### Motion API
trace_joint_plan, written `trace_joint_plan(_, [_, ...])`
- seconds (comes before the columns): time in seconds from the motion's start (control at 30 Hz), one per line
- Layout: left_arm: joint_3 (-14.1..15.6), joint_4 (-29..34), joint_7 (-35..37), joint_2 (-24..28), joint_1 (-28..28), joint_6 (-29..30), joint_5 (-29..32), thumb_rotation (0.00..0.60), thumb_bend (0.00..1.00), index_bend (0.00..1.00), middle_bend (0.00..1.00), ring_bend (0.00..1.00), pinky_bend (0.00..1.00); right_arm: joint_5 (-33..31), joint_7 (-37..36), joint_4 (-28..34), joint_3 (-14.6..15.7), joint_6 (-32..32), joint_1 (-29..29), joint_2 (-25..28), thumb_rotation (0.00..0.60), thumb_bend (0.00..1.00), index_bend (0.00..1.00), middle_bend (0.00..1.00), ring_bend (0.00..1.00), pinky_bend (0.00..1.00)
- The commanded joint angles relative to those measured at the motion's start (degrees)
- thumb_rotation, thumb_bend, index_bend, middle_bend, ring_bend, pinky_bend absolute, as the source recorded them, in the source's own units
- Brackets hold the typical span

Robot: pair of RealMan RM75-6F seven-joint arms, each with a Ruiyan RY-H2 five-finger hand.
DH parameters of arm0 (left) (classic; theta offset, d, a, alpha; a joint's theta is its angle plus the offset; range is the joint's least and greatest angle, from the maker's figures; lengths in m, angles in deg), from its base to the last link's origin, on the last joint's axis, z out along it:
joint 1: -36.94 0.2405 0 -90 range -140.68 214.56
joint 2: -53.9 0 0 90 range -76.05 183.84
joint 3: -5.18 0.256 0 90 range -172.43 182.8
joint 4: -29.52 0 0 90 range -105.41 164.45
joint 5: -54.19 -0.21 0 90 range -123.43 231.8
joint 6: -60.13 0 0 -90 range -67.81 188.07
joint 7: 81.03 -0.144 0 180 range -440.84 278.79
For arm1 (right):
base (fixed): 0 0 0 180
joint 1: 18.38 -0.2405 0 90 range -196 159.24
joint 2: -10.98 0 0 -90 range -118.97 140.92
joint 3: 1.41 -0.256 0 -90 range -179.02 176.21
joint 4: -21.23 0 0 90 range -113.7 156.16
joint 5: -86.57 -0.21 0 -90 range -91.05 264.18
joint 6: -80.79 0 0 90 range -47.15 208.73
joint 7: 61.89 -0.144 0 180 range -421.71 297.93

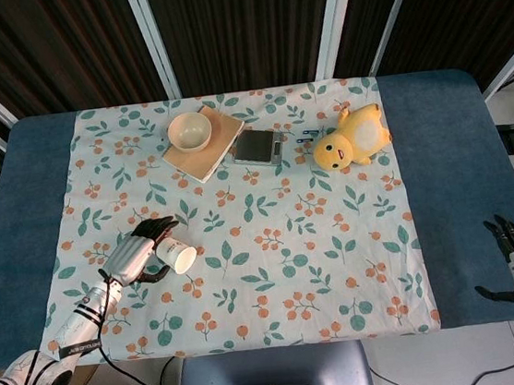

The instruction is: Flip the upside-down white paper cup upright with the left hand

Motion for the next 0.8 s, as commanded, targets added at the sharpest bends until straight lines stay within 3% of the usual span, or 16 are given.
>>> trace_joint_plan(0.03, [0.5,4.8,-18.2,3.4,-0.9,2.8,-3.0,0.6,0.37,0.0,0.0,0.0,0.0,-0.1,0.1,0.1,0.0,0.2,-0.1,0.0,0.6,0.14,0.0,0.0,0.0,0.0])
trace_joint_plan(0.2, [0.7,7.3,-29.5,3.9,-2.4,-0.2,-2.2,0.6,0.37,0.0,0.0,0.0,0.0,-0.1,0.4,0.4,0.1,0.5,-0.1,0.1,0.6,0.14,0.0,0.0,0.0,0.0])
trace_joint_plan(0.33, [1.1,8.2,-33.8,3.9,-3.3,-3.0,-0.6,0.6,0.36,0.0,0.0,0.0,0.0,-0.3,0.2,0.3,0.2,0.5,0.0,0.2,0.6,0.14,0.0,0.0,0.0,0.0])
trace_joint_plan(0.8, [1.5,5.4,-34.7,1.0,-4.8,-5.6,0.9,0.6,0.36,0.0,0.02,0.0,0.02,-0.9,-0.2,0.1,0.2,1.2,0.0,0.4,0.6,0.14,0.0,0.0,0.0,0.0])
